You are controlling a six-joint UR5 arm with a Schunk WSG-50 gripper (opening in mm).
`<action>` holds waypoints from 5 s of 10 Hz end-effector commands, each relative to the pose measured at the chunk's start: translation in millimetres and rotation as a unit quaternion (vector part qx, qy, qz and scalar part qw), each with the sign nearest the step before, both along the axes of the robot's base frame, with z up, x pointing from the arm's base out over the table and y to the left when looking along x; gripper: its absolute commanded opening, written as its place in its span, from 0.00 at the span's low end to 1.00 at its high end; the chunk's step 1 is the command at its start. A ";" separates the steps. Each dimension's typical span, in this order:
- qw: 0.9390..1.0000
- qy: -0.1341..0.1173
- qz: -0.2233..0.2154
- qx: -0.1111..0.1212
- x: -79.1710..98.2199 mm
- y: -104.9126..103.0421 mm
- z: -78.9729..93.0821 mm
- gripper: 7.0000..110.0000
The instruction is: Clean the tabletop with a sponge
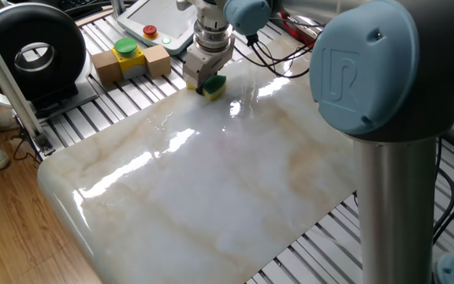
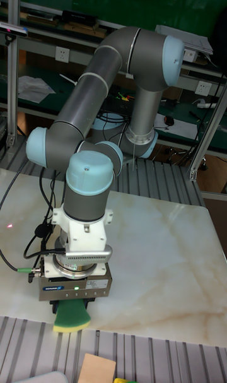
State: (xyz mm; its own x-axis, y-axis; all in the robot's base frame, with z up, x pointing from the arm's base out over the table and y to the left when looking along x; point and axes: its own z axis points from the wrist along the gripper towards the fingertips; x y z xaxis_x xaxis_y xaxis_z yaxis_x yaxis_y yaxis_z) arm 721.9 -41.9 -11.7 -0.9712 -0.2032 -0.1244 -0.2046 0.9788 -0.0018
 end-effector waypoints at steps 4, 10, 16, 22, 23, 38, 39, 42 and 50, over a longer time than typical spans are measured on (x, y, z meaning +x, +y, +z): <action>1.000 0.001 -0.010 0.009 -2.2 14.1 1.1 0.00; 1.000 0.000 -0.012 0.011 -1.9 19.0 -1.1 0.00; 1.000 0.001 -0.012 0.015 -2.4 25.2 0.4 0.00; 1.000 0.001 -0.019 0.011 -4.1 31.5 0.1 0.00; 1.000 0.002 -0.019 0.009 -4.6 31.3 0.3 0.00; 0.999 0.003 -0.030 0.031 -12.0 53.3 -1.5 0.00; 0.999 0.003 -0.030 0.030 -13.1 53.6 -1.9 0.00; 0.999 0.004 -0.033 0.030 -17.8 58.6 -3.1 0.00; 0.999 0.007 -0.034 0.039 -25.8 68.7 -2.1 0.00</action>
State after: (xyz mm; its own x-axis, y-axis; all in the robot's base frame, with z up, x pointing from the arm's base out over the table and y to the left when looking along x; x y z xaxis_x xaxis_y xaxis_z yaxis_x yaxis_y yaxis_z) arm 696.7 23.3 -15.9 -0.9830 -0.1374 -0.1216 -0.1453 0.9876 0.0589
